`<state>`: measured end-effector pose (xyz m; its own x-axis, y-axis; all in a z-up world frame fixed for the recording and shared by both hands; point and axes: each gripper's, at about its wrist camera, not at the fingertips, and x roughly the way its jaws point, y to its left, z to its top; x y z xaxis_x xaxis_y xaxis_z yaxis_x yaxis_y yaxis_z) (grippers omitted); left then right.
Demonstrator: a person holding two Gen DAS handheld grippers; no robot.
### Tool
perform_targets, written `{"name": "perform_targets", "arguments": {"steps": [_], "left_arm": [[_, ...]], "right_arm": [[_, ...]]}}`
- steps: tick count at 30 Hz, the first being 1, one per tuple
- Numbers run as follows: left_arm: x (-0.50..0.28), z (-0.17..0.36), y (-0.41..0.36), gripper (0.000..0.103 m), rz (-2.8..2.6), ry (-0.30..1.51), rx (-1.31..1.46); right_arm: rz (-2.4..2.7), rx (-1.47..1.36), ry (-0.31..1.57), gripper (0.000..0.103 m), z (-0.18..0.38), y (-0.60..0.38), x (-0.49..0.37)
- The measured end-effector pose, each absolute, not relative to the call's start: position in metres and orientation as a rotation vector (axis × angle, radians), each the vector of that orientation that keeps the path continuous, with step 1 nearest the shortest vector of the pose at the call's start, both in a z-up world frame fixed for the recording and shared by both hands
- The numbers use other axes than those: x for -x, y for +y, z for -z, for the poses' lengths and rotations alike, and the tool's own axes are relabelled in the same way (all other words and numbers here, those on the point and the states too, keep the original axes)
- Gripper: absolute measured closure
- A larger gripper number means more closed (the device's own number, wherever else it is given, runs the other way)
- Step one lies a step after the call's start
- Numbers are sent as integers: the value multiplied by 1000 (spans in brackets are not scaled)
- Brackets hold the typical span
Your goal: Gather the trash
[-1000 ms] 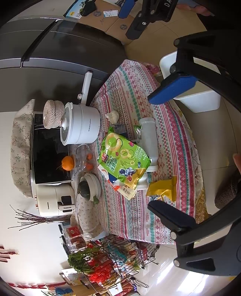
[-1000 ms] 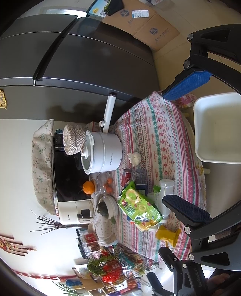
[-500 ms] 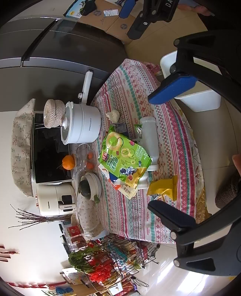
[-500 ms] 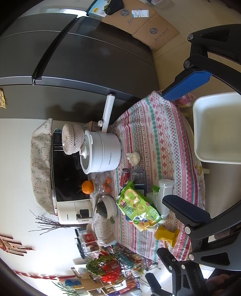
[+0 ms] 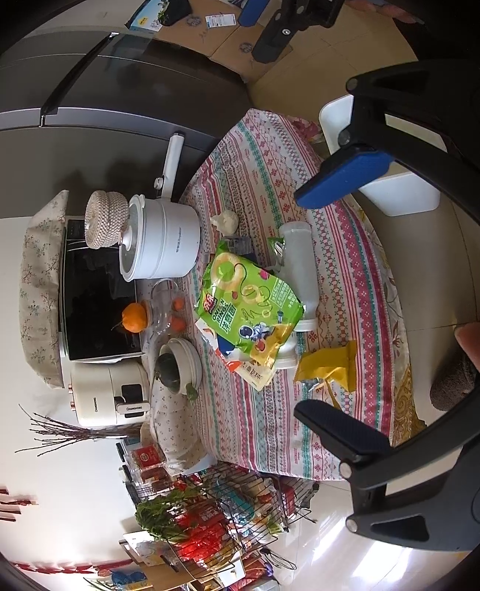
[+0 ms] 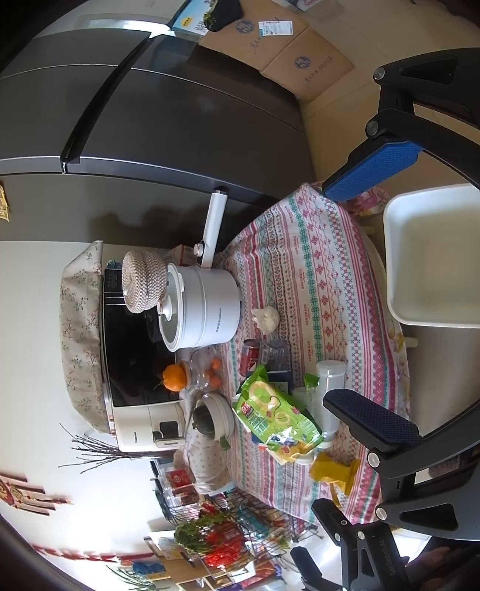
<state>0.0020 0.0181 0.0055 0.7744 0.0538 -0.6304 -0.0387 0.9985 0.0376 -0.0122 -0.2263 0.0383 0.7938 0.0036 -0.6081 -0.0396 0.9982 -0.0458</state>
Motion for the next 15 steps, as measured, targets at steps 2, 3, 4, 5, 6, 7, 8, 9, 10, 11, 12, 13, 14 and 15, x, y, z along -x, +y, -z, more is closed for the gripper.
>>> {"name": "perform_targets", "arguments": {"steps": [2,3,4,5,6,7,8,9,10,11,12,13,14,15], "left_arm": [[-8,-5,27,0,-65,693,-21],[-12,-5,30,0,-70,701,-21],[-18,-4,36,0,-67,715,-18],[-25,-3,43,0,-62,740,-10],[-31,-2,49,0,-62,763,-4],[-38,-1,56,0,-64,785,-2],[-44,2,61,0,-65,810,-6],[-51,5,68,0,-62,835,-6],[-59,9,76,0,-56,866,-1],[-67,14,85,0,-51,902,12],[-73,19,93,0,-46,933,26],[-79,26,102,0,-43,963,47],[-84,34,110,0,-39,996,69],[-89,44,119,0,-38,1025,97]], "right_arm": [[-25,44,653,0,-38,-229,11],[-26,38,655,0,-38,-230,9],[-30,32,663,0,-38,-231,8],[-35,27,671,0,-38,-231,5],[-45,23,683,0,-39,-231,3],[-54,18,697,0,-39,-231,-1],[-62,14,709,0,-41,-231,-5],[-75,13,723,0,-42,-230,-9],[-89,15,739,0,-42,-228,-14],[-99,21,755,0,-42,-226,-18],[-109,34,777,0,-42,-223,-24],[-125,49,800,0,-40,-220,-30],[-136,60,818,0,-38,-217,-35],[-145,69,839,0,-35,-213,-41]]}}
